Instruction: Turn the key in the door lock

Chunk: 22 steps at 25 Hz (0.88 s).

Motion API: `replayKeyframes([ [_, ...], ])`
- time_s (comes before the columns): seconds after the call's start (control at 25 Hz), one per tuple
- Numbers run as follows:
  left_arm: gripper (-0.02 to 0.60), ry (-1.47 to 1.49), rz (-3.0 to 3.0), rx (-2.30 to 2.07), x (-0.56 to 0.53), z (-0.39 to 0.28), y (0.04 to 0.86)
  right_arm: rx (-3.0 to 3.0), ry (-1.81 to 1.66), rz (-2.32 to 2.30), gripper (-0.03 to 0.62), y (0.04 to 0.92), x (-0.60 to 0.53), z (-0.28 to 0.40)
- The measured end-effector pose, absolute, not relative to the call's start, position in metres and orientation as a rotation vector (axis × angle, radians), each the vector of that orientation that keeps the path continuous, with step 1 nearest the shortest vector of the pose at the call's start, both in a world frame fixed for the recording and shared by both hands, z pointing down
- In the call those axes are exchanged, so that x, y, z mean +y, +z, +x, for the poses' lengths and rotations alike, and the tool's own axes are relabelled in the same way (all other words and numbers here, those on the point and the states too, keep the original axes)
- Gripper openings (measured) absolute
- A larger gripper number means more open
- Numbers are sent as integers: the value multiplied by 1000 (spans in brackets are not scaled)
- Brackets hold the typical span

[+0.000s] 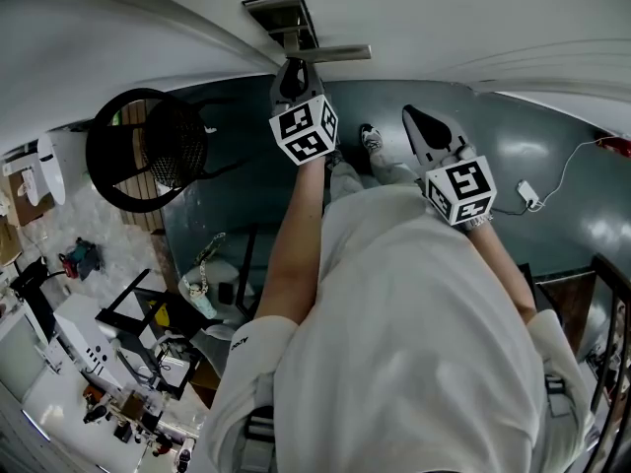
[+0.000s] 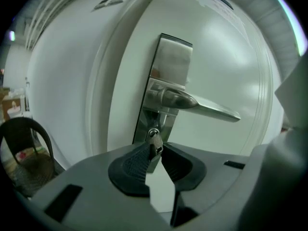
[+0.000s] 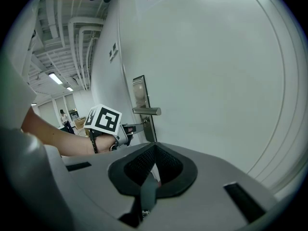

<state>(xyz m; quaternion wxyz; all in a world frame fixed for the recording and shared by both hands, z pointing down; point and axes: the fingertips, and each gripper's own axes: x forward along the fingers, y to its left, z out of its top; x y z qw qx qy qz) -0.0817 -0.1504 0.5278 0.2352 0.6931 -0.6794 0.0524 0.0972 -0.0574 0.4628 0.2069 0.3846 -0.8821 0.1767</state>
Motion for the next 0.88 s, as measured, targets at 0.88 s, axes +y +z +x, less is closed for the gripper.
replayKeyframes([
  [0.88, 28, -946, 1399, -1038, -150, -84, 528, -2470, 487, 1053, -8, 462, -57, 96],
])
